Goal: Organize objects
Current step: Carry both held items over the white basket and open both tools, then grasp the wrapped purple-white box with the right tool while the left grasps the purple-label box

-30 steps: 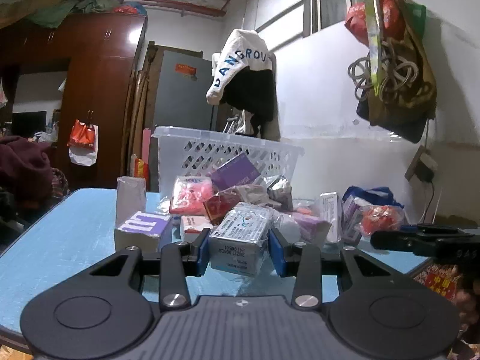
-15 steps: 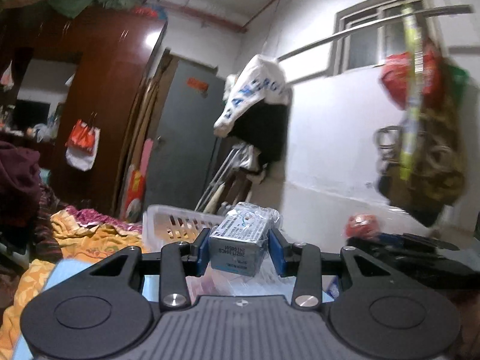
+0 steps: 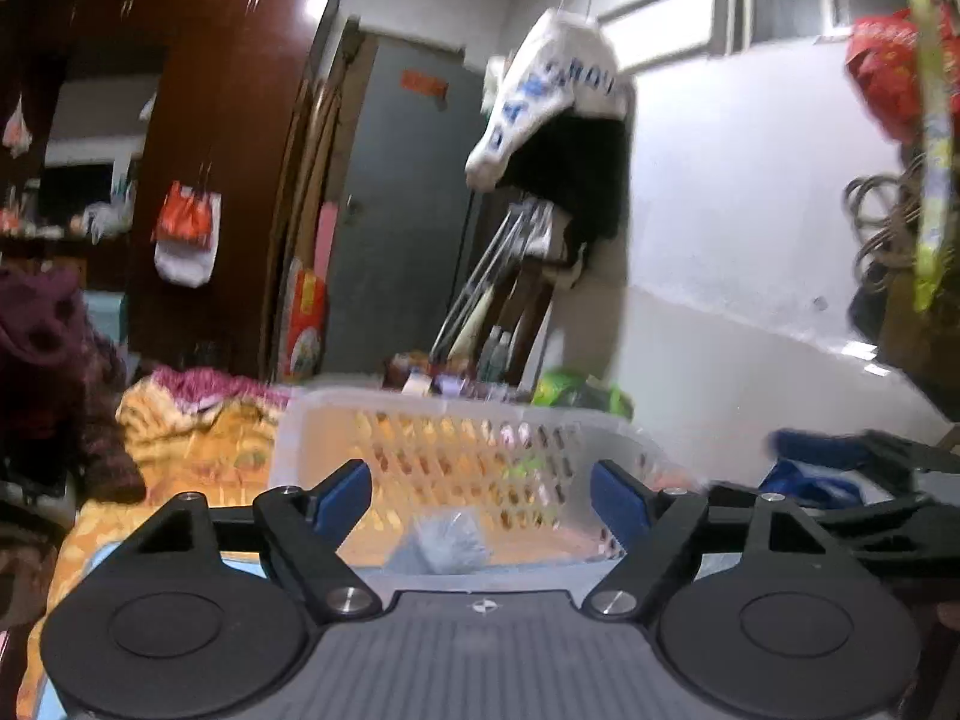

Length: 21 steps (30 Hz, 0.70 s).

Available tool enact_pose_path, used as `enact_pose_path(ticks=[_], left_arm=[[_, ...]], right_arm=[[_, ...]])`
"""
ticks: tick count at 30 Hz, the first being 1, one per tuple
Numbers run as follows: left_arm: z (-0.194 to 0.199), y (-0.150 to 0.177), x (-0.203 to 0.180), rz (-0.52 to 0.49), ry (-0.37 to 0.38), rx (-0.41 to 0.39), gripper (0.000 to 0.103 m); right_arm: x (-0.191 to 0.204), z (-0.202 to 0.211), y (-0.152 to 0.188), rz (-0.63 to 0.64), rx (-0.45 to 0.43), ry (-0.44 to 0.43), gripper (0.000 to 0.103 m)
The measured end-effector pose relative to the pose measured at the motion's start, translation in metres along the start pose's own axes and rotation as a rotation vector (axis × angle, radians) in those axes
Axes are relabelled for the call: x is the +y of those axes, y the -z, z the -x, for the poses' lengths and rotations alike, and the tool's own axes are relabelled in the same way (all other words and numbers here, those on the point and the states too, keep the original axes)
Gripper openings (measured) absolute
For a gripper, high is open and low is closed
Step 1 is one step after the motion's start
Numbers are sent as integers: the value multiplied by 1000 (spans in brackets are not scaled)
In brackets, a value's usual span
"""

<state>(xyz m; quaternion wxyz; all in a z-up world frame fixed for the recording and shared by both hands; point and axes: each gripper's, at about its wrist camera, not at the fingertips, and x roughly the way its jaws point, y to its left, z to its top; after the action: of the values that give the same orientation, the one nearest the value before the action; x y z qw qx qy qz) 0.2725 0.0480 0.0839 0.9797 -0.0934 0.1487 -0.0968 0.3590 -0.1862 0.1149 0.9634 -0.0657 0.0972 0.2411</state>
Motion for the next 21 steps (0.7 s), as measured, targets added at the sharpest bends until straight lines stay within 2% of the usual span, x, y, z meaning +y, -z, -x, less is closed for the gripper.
enact_pose_path(ticks=[2,4,6,7,8,10,13,16,18,19,21], left_arm=[[28,8,1,4,34,-31,83],[62,29,2,-28,58,-64,85],[93,57,6,-47,56,-87,89],[107,73,10,-48,41,-91,89],[120,89,14,-41,18,-97,89],[139,117,24,-19,-17,-107,89],[157,146,38,28,-35,-107,89],[156,151,46,23,-36,-85,89],[148,150,47,-1,-46,-60,89],[146,151,49,0,-50,-51,89],[142,157,48,-13,-39,-32,89]], right_arm=[[-6,35,16,-56,-33,-29,103],[-12,73,48,-85,-84,-47,103],[-19,107,88,-127,-120,-23,102],[-24,118,105,-166,-123,-17,93],[-29,124,119,-200,-116,-25,74],[-33,130,145,-270,-80,-50,57],[-31,124,156,-258,-49,-68,59],[-23,102,151,-182,29,-85,59],[-21,92,149,-180,66,-74,53],[-21,92,150,-180,67,-64,45],[-20,103,158,-188,58,-72,45]])
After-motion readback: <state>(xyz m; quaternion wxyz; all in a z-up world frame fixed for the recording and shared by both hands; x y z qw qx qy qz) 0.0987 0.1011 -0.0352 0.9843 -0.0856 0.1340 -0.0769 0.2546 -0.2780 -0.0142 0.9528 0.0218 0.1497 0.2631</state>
